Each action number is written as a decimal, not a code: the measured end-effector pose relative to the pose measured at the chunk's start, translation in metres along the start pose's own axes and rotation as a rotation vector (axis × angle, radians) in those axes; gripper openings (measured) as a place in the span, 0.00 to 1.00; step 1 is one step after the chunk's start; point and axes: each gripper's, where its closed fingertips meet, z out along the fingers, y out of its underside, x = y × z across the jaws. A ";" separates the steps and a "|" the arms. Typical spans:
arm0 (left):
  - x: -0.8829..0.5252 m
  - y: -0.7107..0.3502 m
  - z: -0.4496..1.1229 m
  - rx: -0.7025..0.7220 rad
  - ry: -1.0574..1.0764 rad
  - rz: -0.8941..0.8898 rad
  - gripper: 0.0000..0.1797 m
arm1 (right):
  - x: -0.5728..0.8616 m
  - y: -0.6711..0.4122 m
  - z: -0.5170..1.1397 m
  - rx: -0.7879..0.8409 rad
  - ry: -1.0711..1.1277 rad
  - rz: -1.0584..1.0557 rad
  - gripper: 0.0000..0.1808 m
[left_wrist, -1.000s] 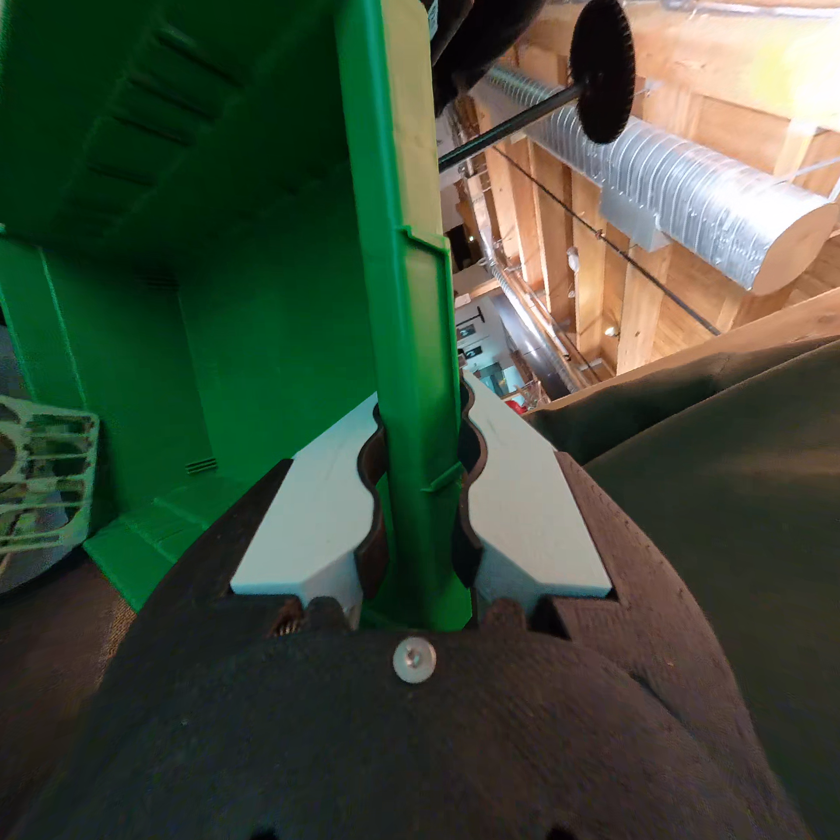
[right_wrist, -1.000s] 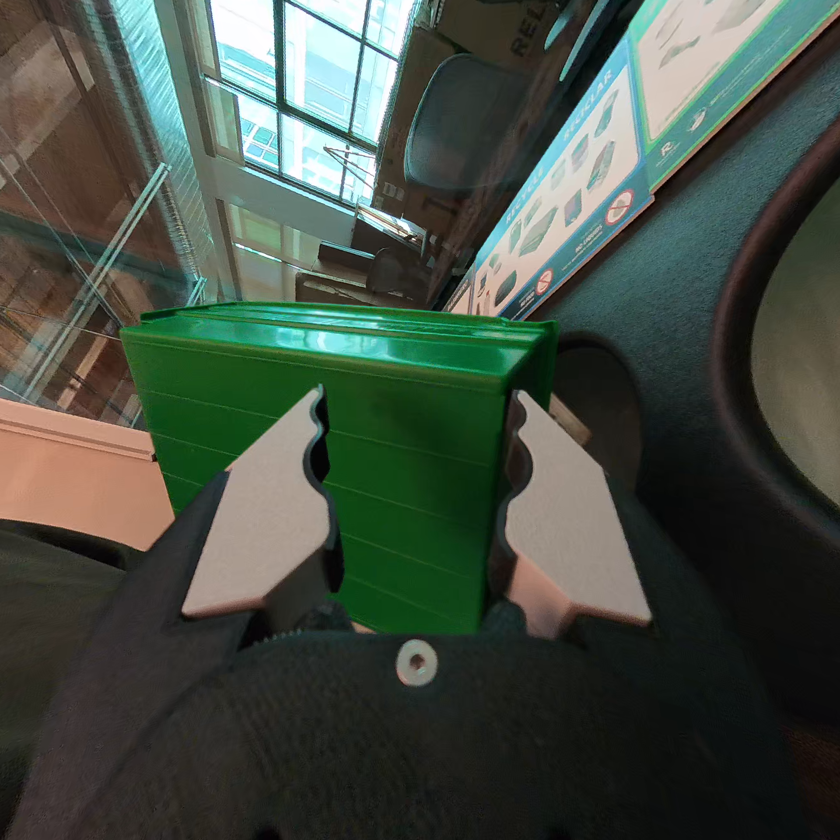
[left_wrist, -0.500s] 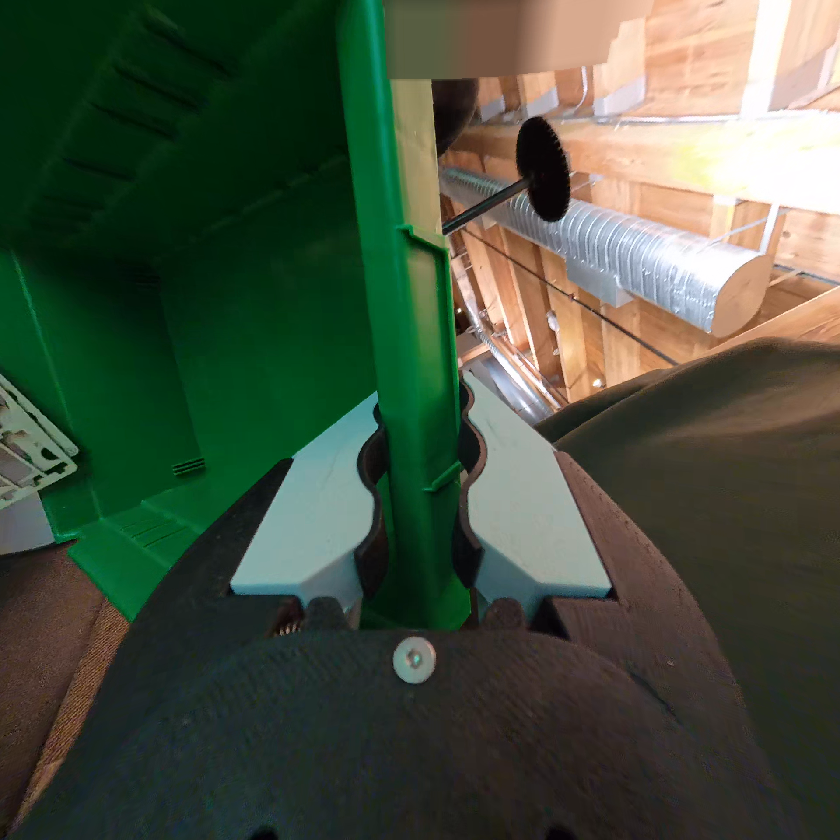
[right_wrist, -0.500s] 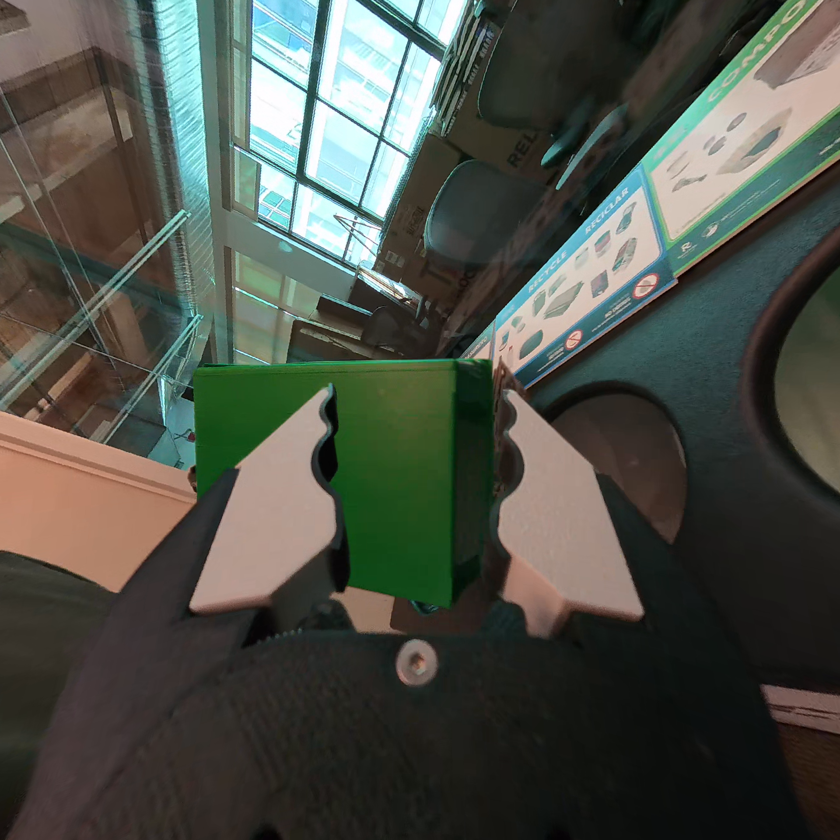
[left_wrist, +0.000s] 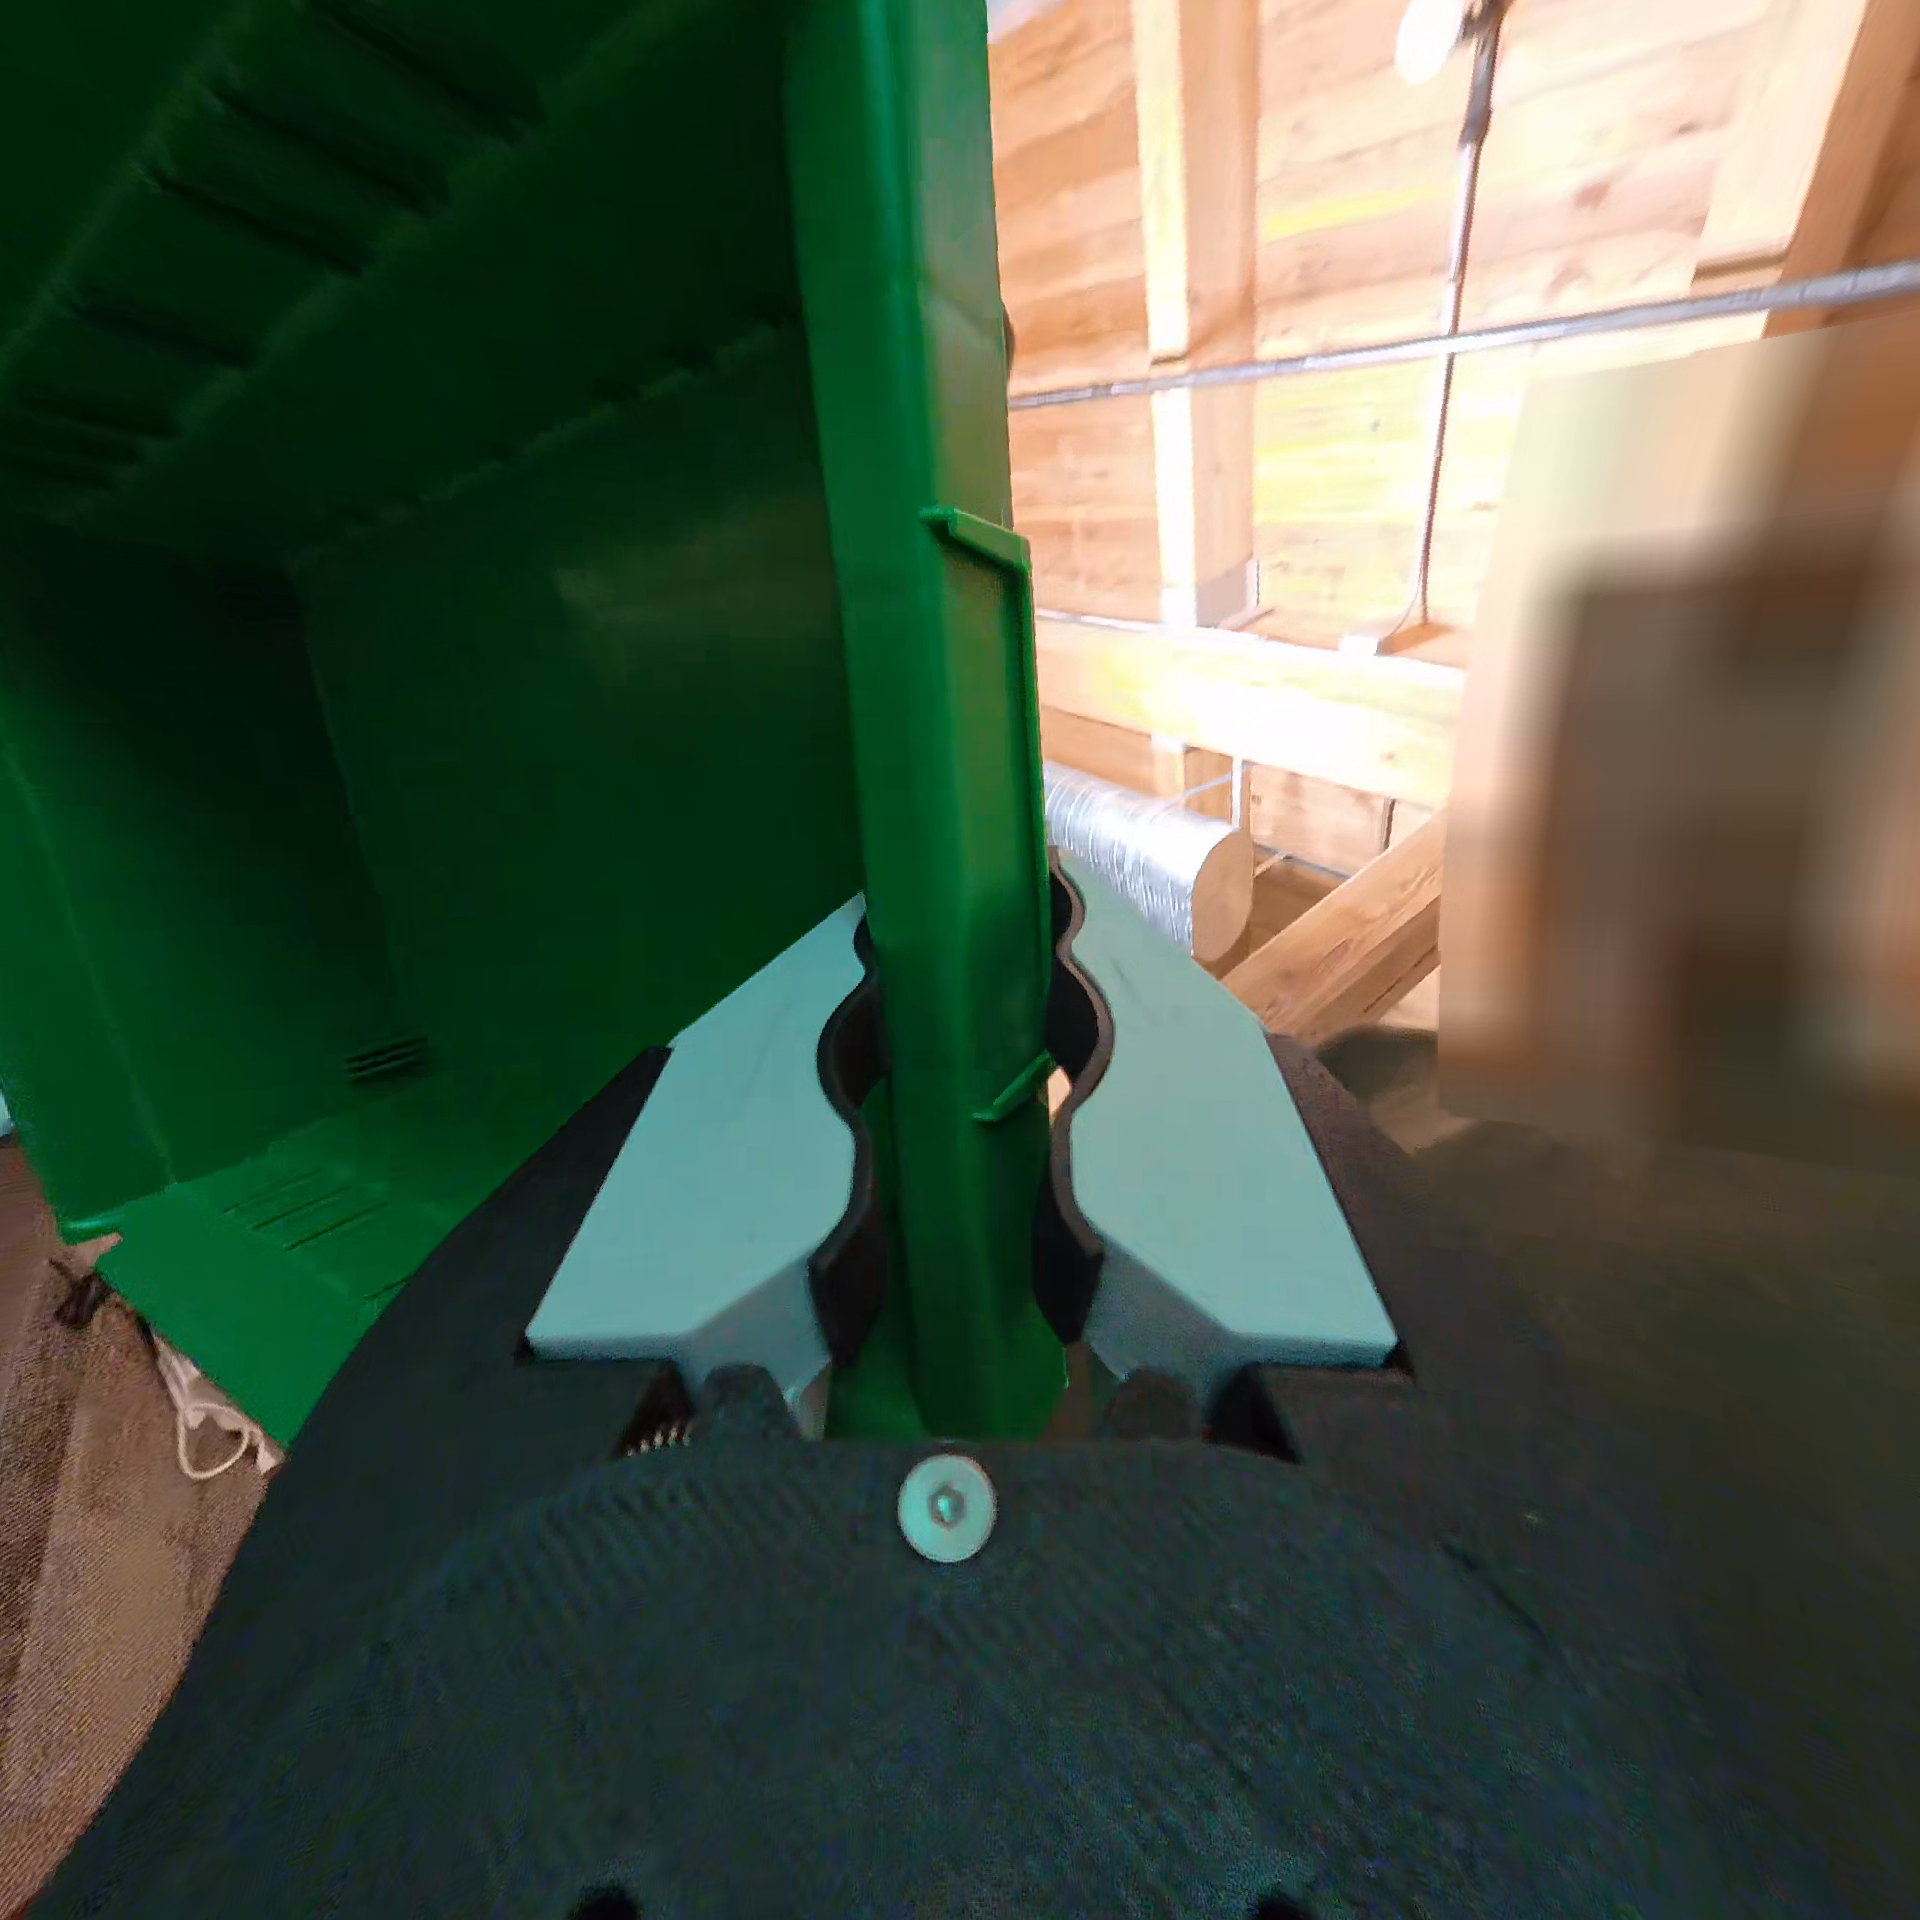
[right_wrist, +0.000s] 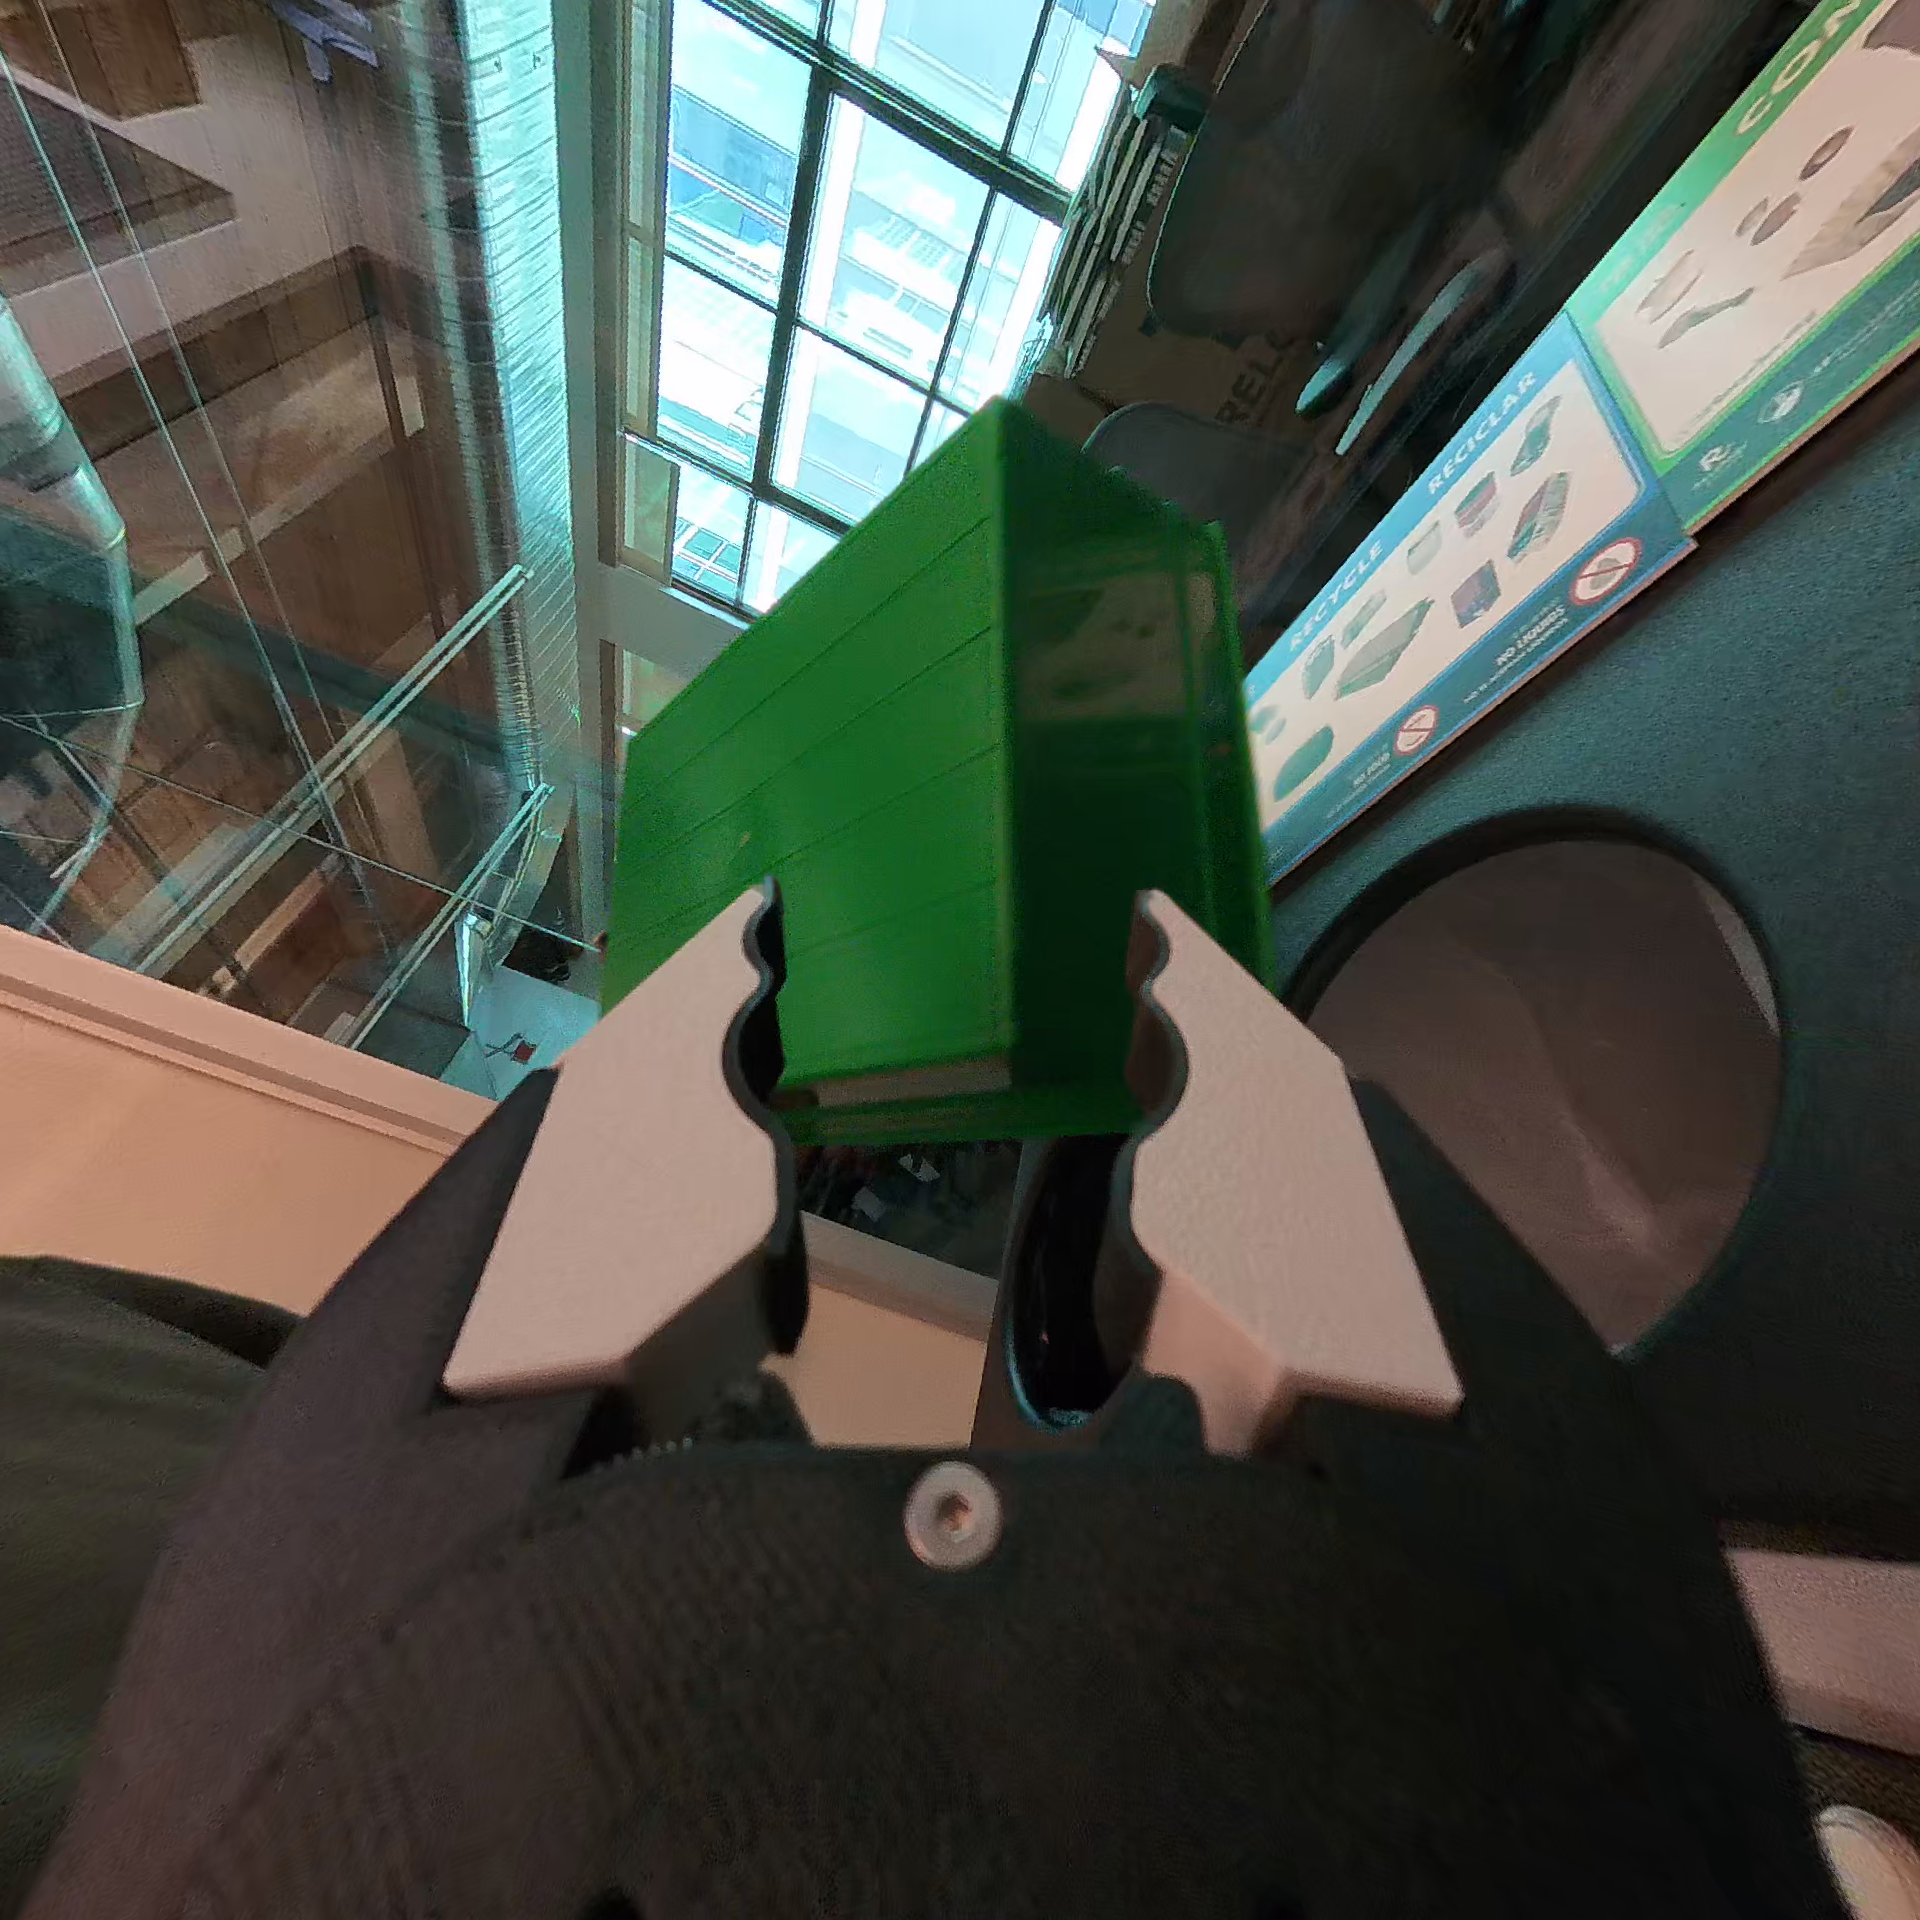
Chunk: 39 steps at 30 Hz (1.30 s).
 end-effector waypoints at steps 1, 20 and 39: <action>-0.009 -0.002 0.003 0.007 -0.003 -0.002 0.11 | -0.002 0.001 -0.005 -0.002 0.006 -0.007 0.36; -0.024 0.032 -0.017 0.006 -0.116 0.014 0.10 | -0.016 0.040 0.007 -0.134 0.140 -0.164 0.34; -0.045 0.060 -0.017 0.178 -0.009 -0.136 0.09 | -0.001 0.080 0.088 -0.180 0.407 -0.421 0.00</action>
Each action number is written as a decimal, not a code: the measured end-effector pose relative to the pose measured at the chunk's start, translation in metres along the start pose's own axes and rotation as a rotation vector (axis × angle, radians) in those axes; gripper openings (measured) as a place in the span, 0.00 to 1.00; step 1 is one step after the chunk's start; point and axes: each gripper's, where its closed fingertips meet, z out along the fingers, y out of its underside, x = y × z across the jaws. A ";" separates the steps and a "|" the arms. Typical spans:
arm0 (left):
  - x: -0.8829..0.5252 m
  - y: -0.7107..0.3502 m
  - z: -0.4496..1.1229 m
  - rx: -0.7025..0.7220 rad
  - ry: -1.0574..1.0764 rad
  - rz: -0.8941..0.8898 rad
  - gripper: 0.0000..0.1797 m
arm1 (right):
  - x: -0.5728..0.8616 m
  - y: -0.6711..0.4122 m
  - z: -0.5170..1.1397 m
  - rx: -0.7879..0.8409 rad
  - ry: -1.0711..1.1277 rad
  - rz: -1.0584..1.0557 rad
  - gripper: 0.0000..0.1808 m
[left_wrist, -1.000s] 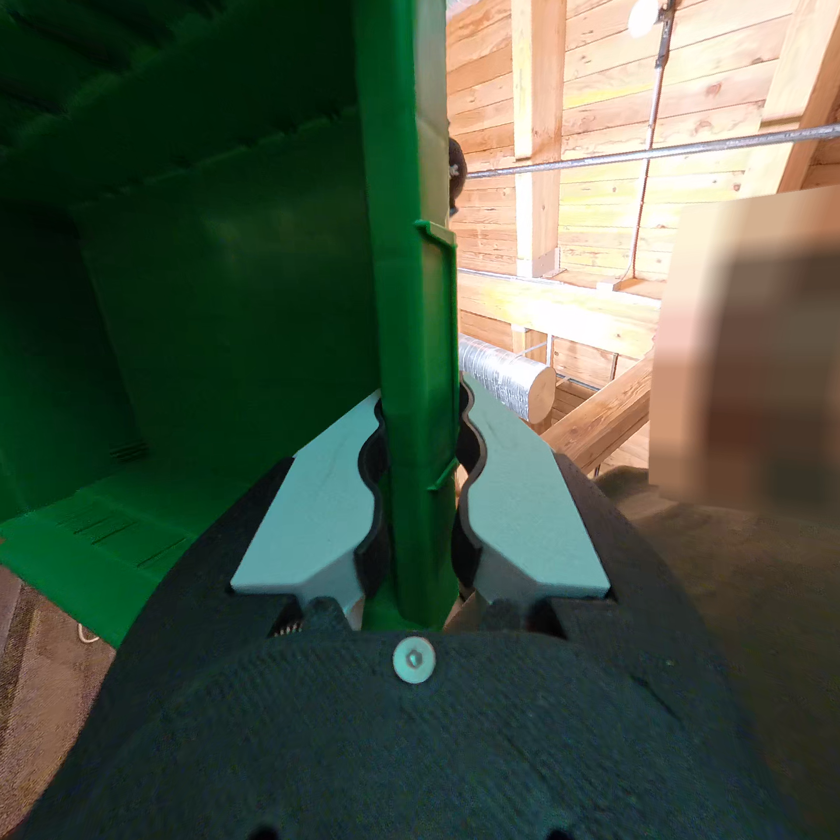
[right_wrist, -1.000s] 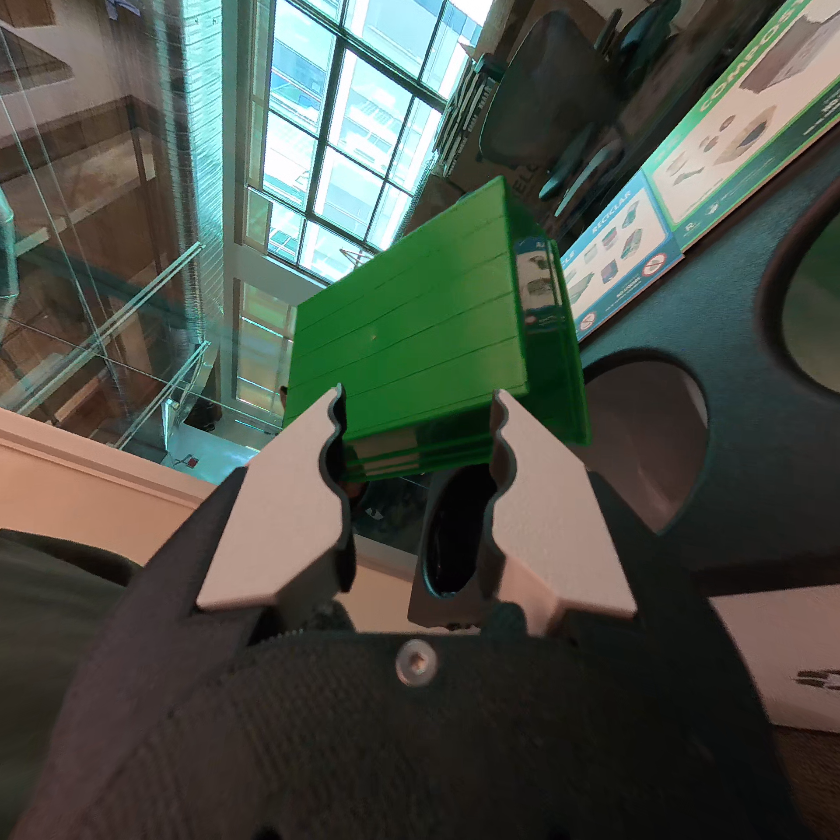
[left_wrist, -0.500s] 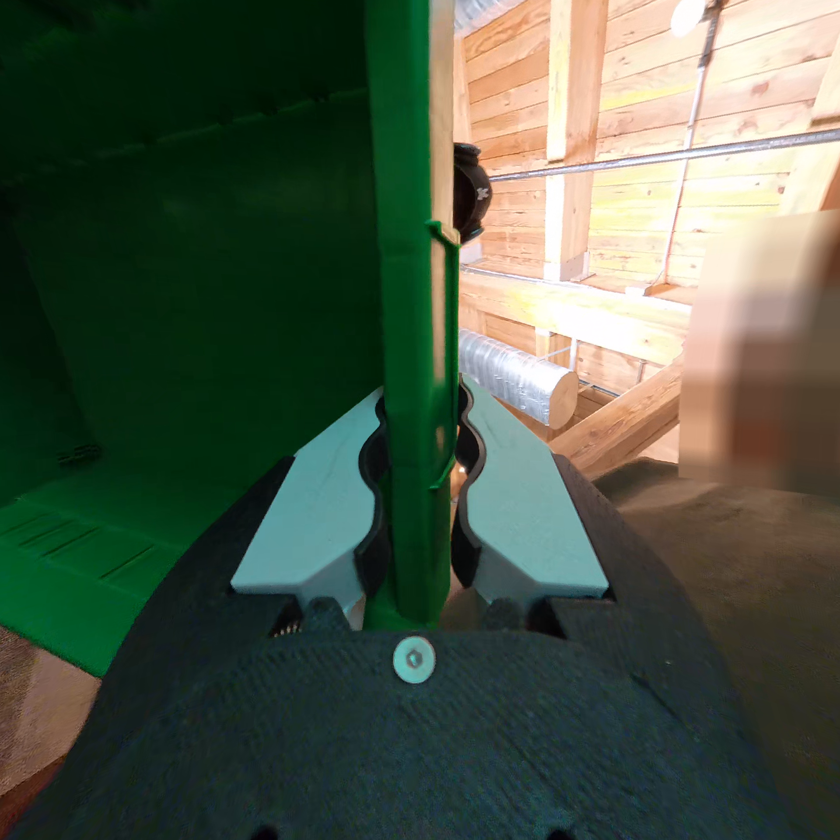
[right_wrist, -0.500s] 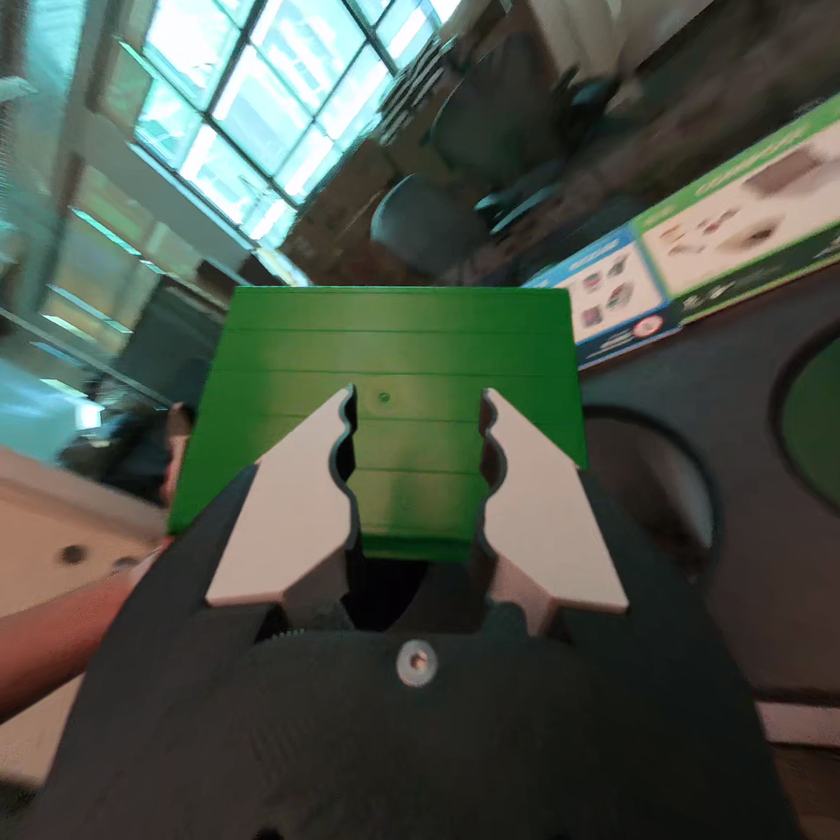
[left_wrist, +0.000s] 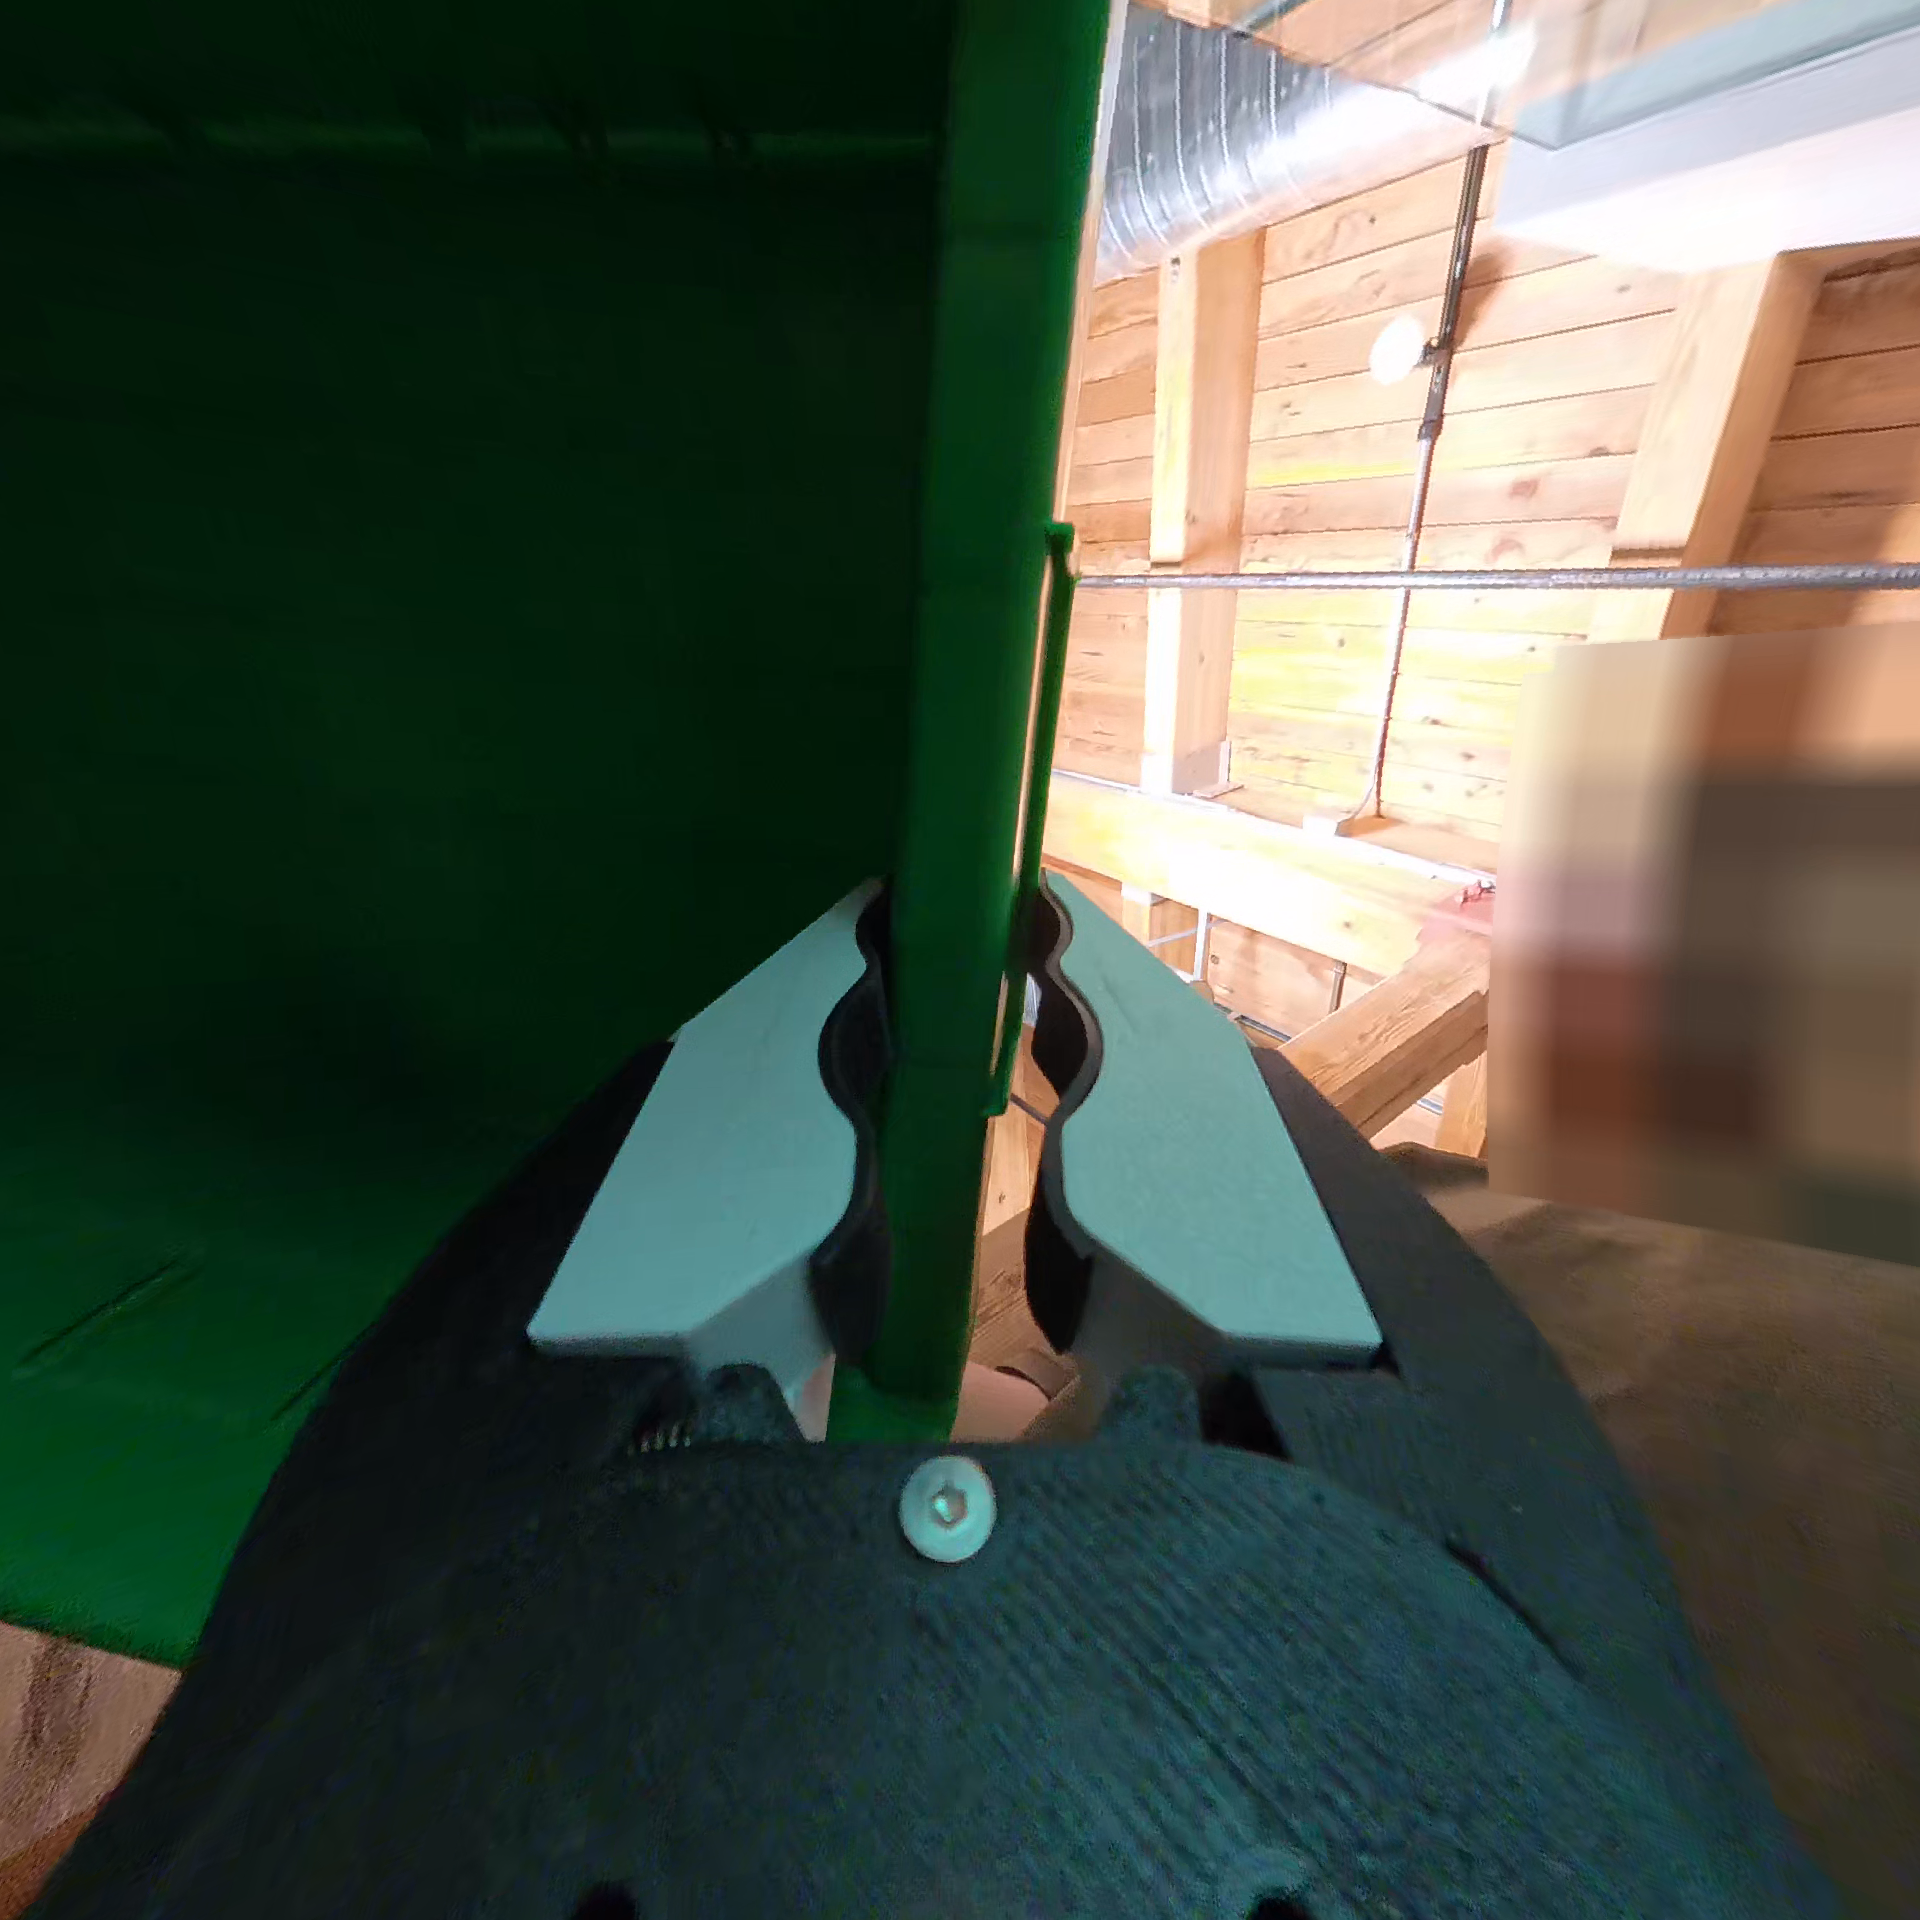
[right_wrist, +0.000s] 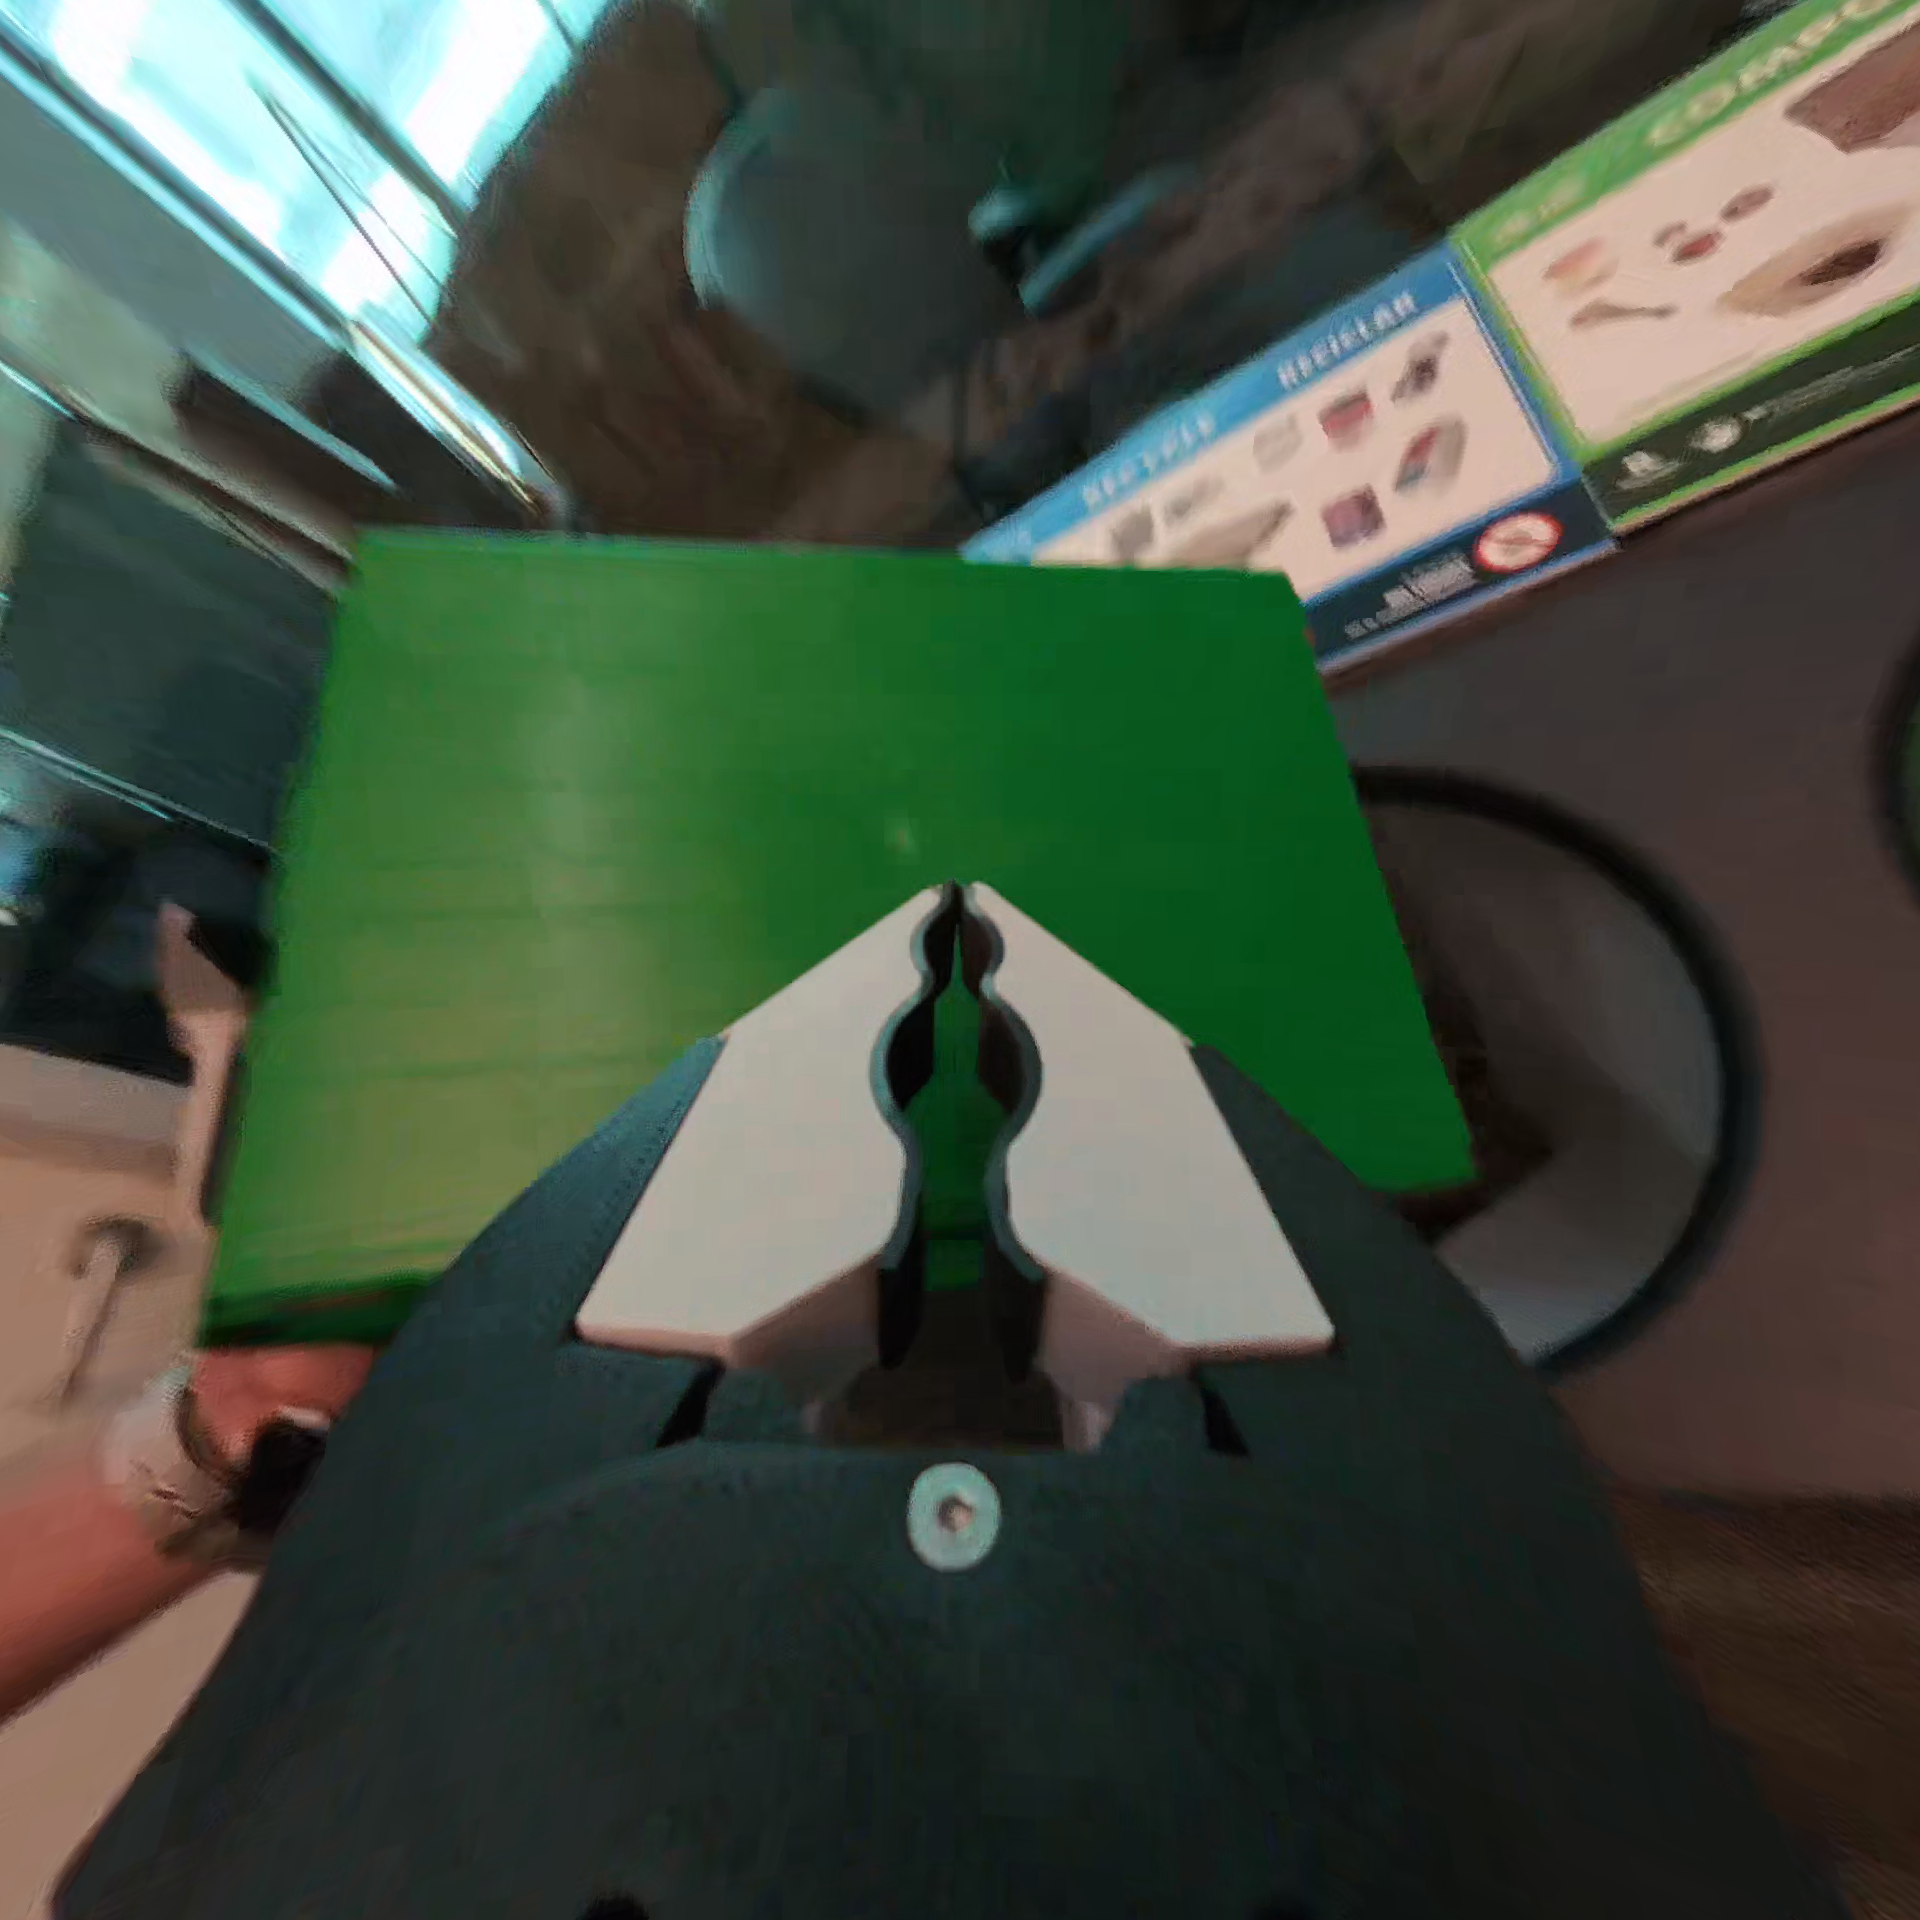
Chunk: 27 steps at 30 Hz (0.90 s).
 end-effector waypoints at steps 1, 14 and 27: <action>-0.001 0.002 0.000 -0.012 -0.004 -0.001 0.09 | -0.003 0.010 0.008 -0.055 -0.021 0.005 0.00; -0.003 -0.004 0.010 0.003 0.005 -0.017 0.09 | 0.000 0.014 0.025 -0.190 0.011 -0.022 0.00; -0.004 -0.003 0.014 -0.065 -0.033 -0.016 0.09 | -0.011 -0.022 0.009 0.020 -0.149 0.186 0.00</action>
